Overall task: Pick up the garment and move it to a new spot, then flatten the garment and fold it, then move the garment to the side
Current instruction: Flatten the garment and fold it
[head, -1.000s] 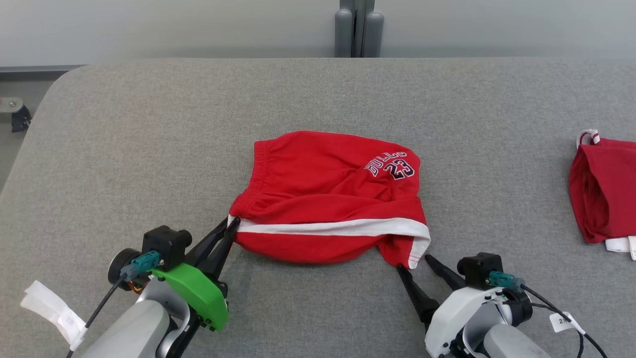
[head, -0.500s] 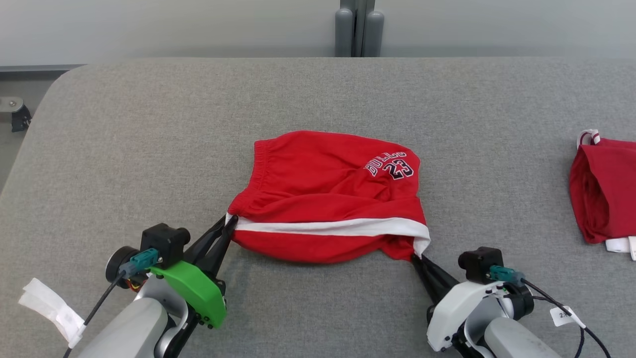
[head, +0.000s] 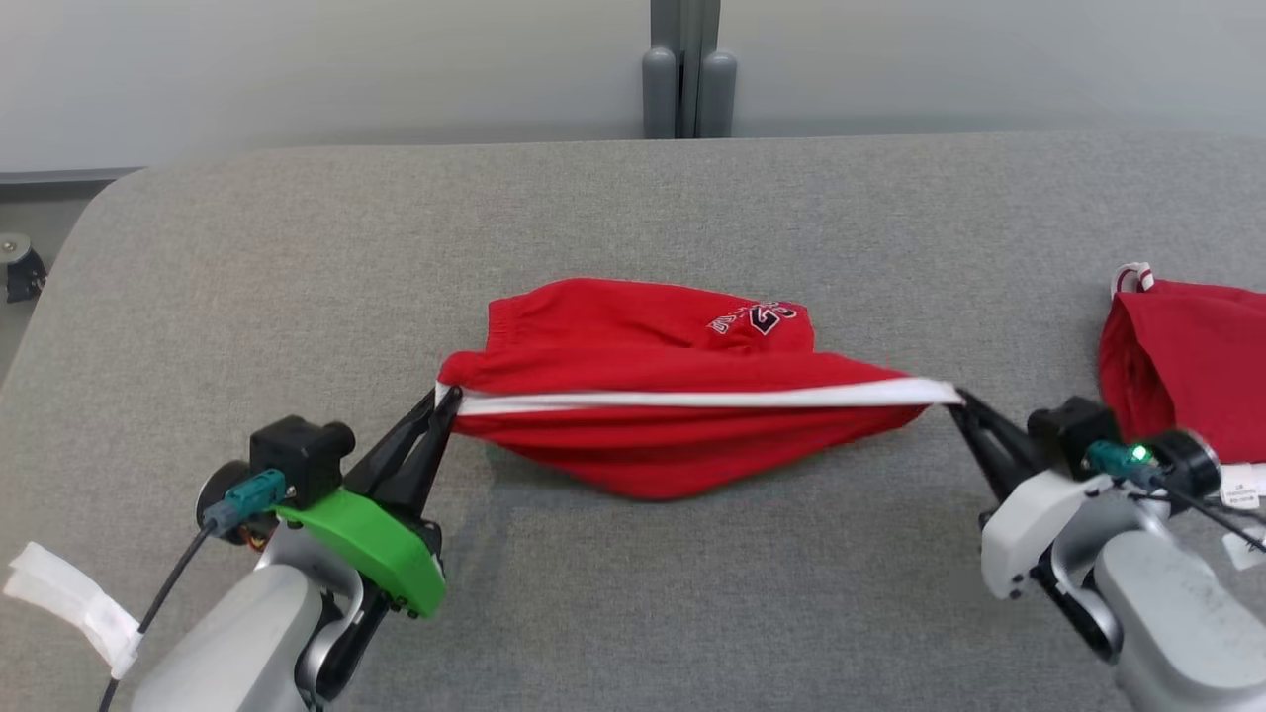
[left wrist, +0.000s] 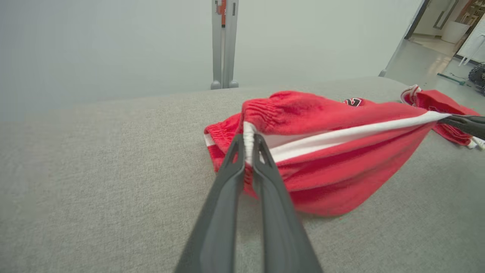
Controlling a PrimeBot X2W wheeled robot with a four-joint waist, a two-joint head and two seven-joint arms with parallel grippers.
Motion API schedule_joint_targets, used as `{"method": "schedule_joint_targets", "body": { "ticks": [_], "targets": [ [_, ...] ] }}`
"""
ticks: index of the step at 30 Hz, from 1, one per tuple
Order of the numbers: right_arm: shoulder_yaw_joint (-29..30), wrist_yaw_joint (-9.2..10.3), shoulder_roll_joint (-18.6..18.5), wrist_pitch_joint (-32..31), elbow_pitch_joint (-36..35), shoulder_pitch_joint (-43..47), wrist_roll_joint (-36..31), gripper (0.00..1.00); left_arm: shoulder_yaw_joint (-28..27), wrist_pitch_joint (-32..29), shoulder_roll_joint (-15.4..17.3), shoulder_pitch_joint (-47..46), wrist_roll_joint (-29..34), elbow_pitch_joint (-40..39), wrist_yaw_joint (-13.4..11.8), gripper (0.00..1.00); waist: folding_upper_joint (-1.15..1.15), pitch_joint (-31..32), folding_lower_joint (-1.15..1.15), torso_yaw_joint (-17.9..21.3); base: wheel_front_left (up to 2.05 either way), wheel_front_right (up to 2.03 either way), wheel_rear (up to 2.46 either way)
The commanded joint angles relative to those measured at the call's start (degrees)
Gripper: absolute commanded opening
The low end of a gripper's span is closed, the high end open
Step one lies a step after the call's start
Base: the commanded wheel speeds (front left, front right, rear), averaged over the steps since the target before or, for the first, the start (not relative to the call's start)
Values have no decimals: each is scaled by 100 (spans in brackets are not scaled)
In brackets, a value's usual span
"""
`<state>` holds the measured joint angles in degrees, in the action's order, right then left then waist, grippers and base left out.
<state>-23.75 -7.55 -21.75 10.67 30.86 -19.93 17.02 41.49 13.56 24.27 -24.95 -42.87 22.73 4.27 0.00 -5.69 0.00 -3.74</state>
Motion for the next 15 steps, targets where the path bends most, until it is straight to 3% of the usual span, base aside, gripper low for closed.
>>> {"method": "schedule_joint_targets", "body": {
  "ticks": [1,7,15],
  "targets": [
    [83,12,-151,-11,-135,-143,-130,0,-71,42,72,-183,9,-96,-24,0,0,92,0,61,0,0,0],
    [414,12,-624,-275,-1114,-735,-523,0,-265,14,114,-652,110,-734,-200,0,0,312,0,146,0,0,0],
    [546,11,-1182,-1096,-2493,-1522,-886,0,-702,-327,253,-1322,75,-1545,-682,0,0,643,0,253,0,0,0]
  ]
}}
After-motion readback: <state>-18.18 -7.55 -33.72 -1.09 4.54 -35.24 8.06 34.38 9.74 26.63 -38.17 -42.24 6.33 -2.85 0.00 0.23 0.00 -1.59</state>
